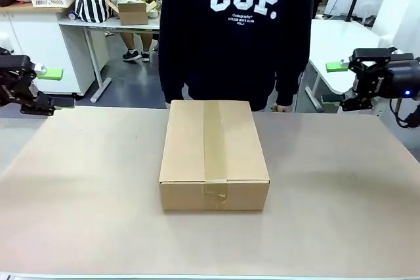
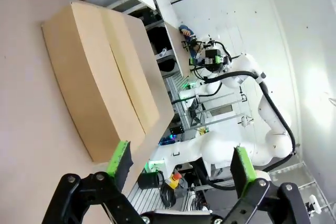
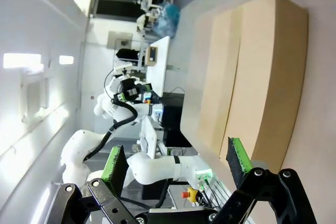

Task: Pack the gift set into the box.
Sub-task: Press and hold the closed box until the human finishes sealing it.

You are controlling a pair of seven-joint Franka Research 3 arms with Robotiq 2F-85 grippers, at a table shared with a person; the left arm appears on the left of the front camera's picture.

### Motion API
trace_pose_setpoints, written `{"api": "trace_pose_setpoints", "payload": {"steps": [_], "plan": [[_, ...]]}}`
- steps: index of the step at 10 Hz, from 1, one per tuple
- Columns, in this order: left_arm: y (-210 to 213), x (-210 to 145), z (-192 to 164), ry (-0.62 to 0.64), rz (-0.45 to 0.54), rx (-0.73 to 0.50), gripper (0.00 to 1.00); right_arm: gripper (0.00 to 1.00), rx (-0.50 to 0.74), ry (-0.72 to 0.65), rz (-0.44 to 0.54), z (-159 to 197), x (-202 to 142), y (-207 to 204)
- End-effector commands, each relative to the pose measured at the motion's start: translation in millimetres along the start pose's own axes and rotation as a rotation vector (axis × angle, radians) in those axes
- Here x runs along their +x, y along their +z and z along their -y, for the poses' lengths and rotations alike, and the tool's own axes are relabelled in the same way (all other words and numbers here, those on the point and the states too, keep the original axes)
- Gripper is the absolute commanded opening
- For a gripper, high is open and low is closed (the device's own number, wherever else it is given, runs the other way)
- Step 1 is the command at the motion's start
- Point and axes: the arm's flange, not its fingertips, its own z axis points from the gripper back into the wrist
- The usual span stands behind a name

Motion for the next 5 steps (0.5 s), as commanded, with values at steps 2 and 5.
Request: {"api": "trace_pose_setpoints", "payload": {"steps": [2, 5], "plan": [[-18.0, -4.9, 3.5, 0.004, -0.087, 0.027, 1.00, 1.00, 0.019, -0.004, 0.012, -4.3, 0.9, 1.8], [-18.0, -4.9, 3.5, 0.004, -0.087, 0.027, 1.00, 1.00, 0.019, -0.004, 0.012, -4.3, 0.9, 1.8]]}}
